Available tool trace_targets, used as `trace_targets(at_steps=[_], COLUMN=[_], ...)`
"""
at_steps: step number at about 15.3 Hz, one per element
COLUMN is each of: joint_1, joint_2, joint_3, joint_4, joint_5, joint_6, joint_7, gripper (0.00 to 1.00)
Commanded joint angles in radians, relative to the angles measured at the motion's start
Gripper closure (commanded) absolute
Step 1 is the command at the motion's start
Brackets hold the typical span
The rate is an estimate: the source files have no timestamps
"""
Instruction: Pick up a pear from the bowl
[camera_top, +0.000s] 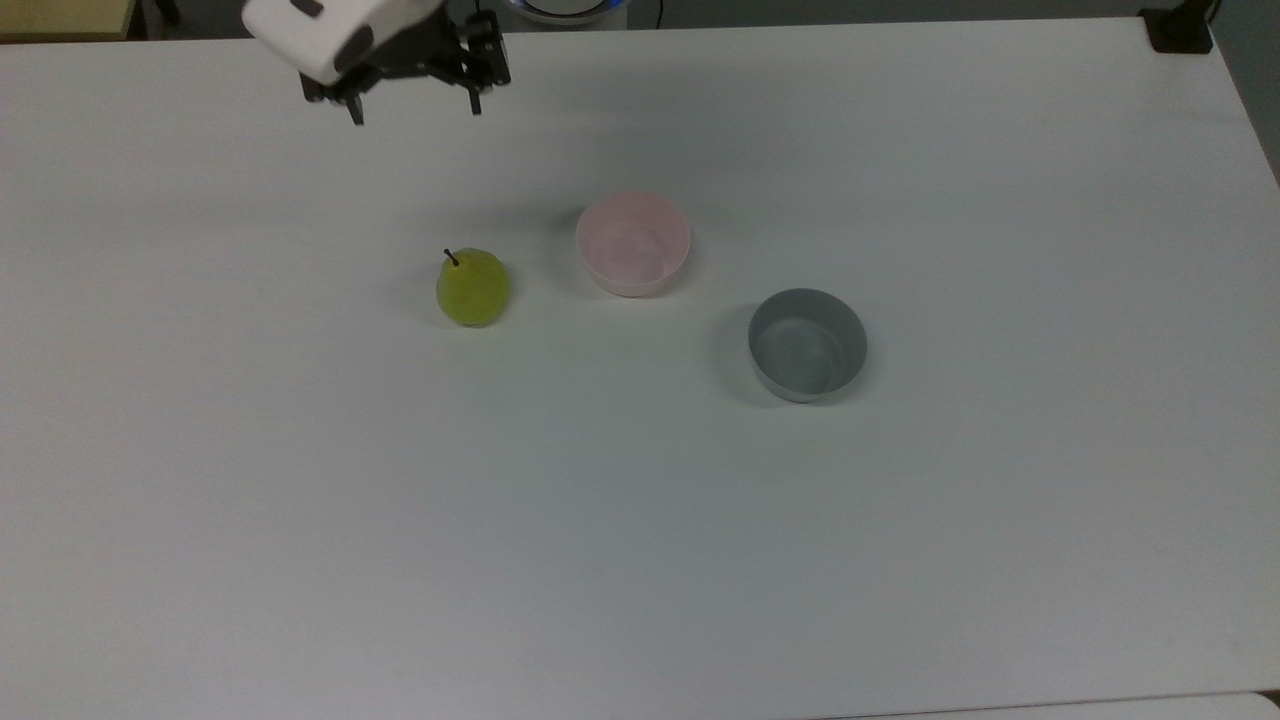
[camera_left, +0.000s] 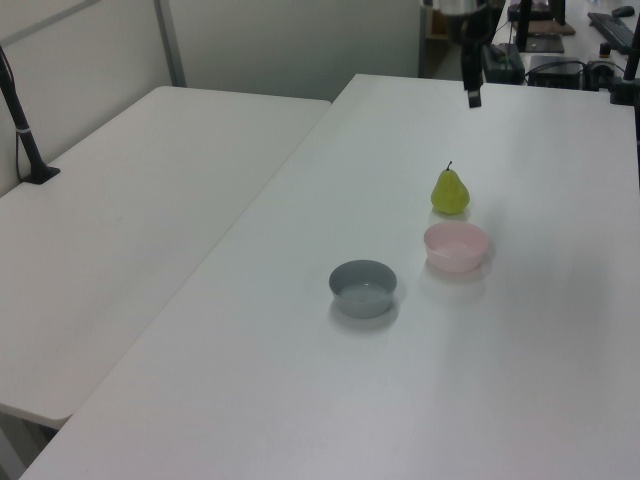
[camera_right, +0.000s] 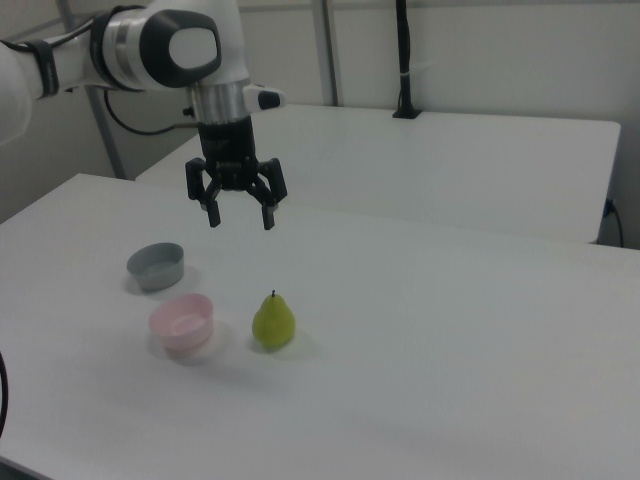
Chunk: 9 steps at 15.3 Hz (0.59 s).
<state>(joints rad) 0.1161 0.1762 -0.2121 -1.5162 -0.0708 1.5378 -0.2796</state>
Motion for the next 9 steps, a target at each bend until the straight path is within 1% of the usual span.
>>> trace_targets(at_steps=[1,3,9], joint_1=[-0.027,-0.032,-0.044], joint_2=[-0.056,-0.069,-0.073], joint_3=[-0.006,-0.007,-0.007], joint_4=[-0.027,-0.027,-0.027], joint_5=[0.016,0.014,0.014], joint_6=[-0.010,-0.010,-0.012], joint_7=[0.039,0.080,0.109], gripper=[0.00,0.00,0.00])
